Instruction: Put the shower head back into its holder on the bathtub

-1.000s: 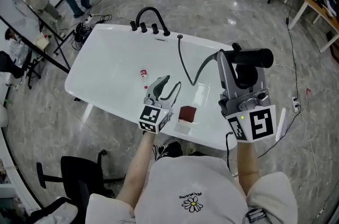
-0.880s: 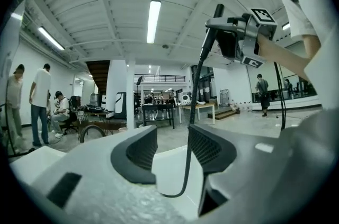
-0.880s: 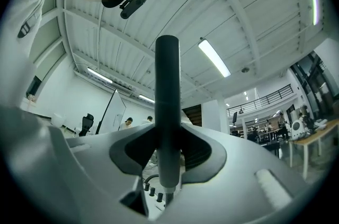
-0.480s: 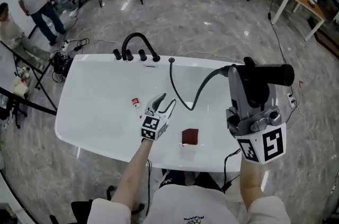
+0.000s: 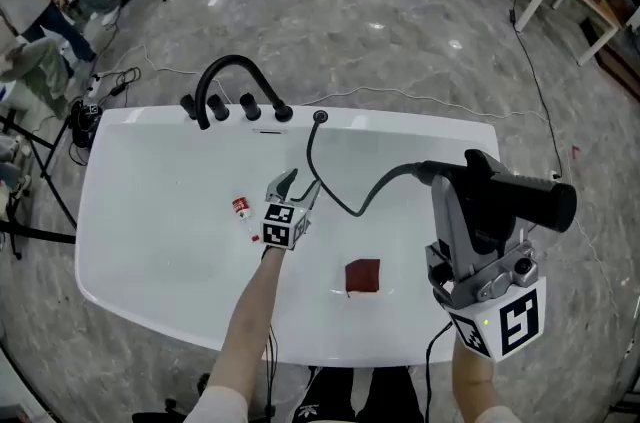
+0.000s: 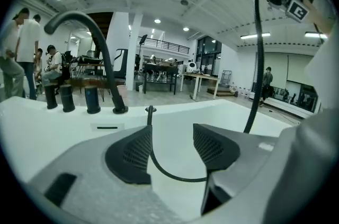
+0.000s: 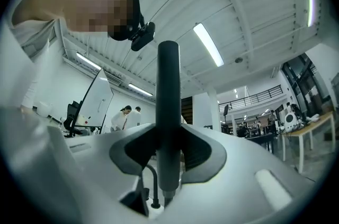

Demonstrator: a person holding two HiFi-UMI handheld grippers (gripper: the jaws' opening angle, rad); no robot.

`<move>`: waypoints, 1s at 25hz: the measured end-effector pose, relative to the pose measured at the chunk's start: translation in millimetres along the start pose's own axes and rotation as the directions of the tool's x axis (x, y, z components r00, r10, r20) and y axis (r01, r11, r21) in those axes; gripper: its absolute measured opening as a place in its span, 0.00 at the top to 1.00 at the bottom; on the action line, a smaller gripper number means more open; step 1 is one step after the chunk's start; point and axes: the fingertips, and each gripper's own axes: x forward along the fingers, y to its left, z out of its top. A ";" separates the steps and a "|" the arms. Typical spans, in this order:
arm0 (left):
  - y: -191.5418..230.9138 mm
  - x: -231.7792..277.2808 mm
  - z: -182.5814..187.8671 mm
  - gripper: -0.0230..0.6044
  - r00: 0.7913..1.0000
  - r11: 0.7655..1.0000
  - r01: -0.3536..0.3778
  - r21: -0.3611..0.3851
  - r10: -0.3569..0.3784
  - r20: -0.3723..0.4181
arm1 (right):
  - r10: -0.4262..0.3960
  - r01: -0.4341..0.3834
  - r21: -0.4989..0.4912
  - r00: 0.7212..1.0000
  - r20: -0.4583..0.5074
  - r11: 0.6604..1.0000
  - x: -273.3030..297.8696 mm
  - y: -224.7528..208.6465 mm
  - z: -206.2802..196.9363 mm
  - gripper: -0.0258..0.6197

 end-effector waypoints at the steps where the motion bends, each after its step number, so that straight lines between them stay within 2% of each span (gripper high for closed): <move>1: 9.3 12.7 -10.8 0.59 1.000 1.000 -0.014 -0.012 0.014 -0.013 | 0.001 -0.001 0.007 1.000 0.003 1.000 -0.8 -0.6 -9.4 0.75; 6: 51.8 62.6 -71.4 0.59 0.991 0.989 -0.117 -0.089 0.110 -0.078 | 0.024 -0.024 0.007 1.000 -0.003 1.000 -12.8 -2.6 -52.7 0.75; 11: 85.2 96.2 -100.1 0.59 0.981 0.973 -0.185 -0.139 0.174 -0.086 | 0.026 -0.025 0.013 0.999 -0.031 1.000 -17.6 -11.1 -92.7 0.75; 17: 118.3 135.1 -116.0 0.63 0.972 0.961 -0.224 -0.163 0.208 -0.108 | 0.028 -0.026 0.034 0.998 -0.047 0.999 -24.9 -23.0 -124.7 0.75; 20: 125.7 142.8 -119.9 0.84 0.971 0.958 -0.228 -0.175 0.210 -0.117 | 0.029 -0.027 0.045 0.998 -0.054 0.999 -27.0 -25.3 -136.4 0.75; 22: 125.7 146.4 -110.1 0.86 0.976 0.963 -0.209 -0.170 0.195 -0.091 | 0.031 -0.028 0.047 0.998 -0.057 0.999 -28.1 -24.5 -138.2 0.75; 25: 121.4 149.5 -91.2 0.87 0.984 0.978 -0.173 -0.115 0.166 -0.069 | 0.034 -0.032 0.033 0.998 -0.057 0.999 -26.7 -22.3 -135.5 0.75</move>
